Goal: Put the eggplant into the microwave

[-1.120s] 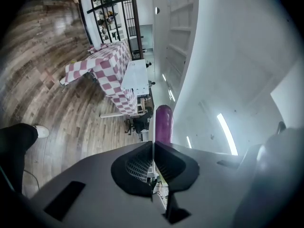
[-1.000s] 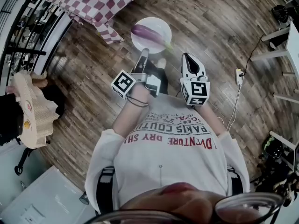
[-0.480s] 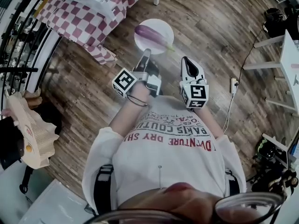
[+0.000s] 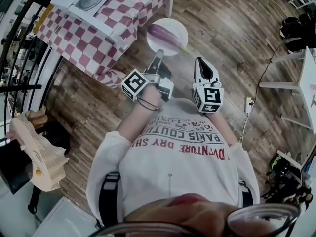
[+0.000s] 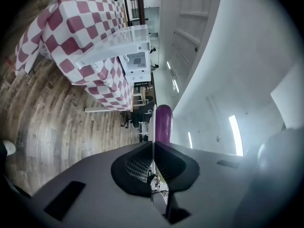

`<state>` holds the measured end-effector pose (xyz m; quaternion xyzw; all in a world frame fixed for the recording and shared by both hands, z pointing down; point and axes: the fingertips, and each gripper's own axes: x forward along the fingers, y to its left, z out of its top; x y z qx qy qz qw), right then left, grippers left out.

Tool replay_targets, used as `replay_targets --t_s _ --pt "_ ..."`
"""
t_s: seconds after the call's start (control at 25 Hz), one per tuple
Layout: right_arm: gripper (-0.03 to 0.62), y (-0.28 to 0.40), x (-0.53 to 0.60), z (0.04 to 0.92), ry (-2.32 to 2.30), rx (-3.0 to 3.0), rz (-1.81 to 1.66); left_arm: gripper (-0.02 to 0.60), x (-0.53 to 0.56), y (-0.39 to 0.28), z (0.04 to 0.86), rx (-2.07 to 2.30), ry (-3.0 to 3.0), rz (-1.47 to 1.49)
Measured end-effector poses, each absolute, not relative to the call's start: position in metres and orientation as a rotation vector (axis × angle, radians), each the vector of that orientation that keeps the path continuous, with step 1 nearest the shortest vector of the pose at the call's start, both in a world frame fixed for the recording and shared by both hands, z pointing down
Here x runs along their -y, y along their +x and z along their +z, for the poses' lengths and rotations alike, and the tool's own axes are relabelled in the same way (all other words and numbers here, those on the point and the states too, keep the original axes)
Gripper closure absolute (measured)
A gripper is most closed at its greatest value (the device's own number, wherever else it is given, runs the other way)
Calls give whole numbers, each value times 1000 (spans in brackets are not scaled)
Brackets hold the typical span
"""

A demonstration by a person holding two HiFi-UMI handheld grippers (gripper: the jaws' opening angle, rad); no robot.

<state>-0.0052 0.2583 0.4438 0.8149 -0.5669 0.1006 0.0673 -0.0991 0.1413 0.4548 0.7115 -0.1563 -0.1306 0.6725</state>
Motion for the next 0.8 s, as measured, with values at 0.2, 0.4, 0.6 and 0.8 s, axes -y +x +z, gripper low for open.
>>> replay_targets --t_s 0.2,0.4,0.6,0.8 --pt "568 17 -221 451 2437 1750 332 548 -110 -80 466 386 1577 -282" --pt "568 43 -178 464 2386 1826 365 548 -69 -65 472 455 1569 -327" --pt "568 89 -121 473 2282 1932 367 548 -23 -33 479 550 1537 -412" --pt "568 143 -56 468 2135 2062 361 548 21 13 478 646 1501 -472"
